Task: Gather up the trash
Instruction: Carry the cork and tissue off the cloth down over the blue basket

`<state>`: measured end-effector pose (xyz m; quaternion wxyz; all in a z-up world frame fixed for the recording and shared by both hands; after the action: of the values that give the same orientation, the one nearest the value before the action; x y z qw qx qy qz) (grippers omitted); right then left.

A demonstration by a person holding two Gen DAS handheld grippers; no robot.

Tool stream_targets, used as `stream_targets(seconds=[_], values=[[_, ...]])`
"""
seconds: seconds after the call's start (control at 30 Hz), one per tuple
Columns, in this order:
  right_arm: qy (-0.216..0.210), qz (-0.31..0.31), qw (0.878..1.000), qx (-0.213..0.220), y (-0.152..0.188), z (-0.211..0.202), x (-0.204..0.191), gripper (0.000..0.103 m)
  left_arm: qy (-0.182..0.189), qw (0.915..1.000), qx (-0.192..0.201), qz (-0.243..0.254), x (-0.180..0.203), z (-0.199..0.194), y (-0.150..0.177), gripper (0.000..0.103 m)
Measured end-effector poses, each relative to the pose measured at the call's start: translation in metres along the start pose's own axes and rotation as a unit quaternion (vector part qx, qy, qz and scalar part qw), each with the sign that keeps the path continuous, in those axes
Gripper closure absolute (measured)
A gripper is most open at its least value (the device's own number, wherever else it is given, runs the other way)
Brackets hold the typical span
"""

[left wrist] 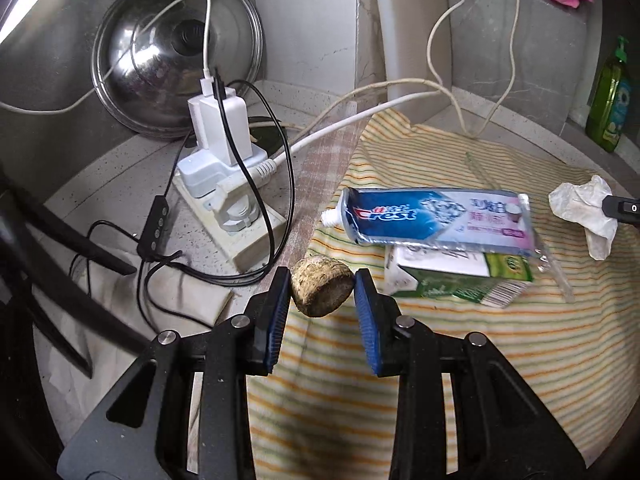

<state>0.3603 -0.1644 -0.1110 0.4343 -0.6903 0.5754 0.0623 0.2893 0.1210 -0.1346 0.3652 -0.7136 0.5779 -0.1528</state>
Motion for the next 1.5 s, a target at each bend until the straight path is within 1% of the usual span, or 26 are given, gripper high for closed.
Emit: stream_targets(seconds=[0.23, 0.43, 0.6, 0.77, 0.9, 1.13, 1.33, 1.5], values=[[-0.016, -0.023, 1.0, 0.006, 0.021, -0.028, -0.033, 0.1, 0.017, 0.9994, 0.027, -0.011, -0.015, -0.047, 0.014, 0.071], [-0.031, -0.047, 0.998, 0.007, 0.051, -0.054, -0.063, 0.1, 0.032, 0.9983, 0.045, -0.018, -0.024, -0.089, 0.033, 0.071], [-0.045, -0.065, 0.997, 0.0, 0.082, -0.068, -0.089, 0.1, 0.049, 0.9969, 0.056, -0.024, -0.03, -0.121, 0.058, 0.071], [-0.048, -0.093, 0.994, -0.017, 0.121, -0.075, -0.112, 0.1, 0.057, 0.9962, 0.062, -0.022, -0.031, -0.144, 0.089, 0.071], [-0.049, -0.116, 0.992, -0.033, 0.154, -0.078, -0.128, 0.1, 0.066, 0.9958, 0.057, -0.028, -0.033, -0.157, 0.115, 0.071], [-0.044, -0.156, 0.985, -0.062, 0.209, -0.074, -0.144, 0.1, 0.067, 0.9966, 0.04, -0.026, -0.03, -0.165, 0.162, 0.071], [-0.045, -0.162, 0.981, -0.097, 0.255, -0.058, -0.14, 0.1, 0.071, 0.9973, 0.011, -0.017, -0.02, -0.158, 0.204, 0.071], [-0.03, -0.17, 0.977, -0.127, 0.289, -0.04, -0.13, 0.1, 0.07, 0.9974, -0.016, -0.005, -0.007, -0.149, 0.236, 0.071]])
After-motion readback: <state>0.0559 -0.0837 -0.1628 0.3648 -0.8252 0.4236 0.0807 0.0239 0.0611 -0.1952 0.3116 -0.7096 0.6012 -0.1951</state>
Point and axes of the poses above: each gripper's, at about its wrist camera, not at the fingertips, and z roughly the way its jaws point, x to its right, y to its underside, the point moved 3 cm from there along z, roughly the way its jaws point, and after that the axes turned 15 degrees about -y, right-handed, at the moved point
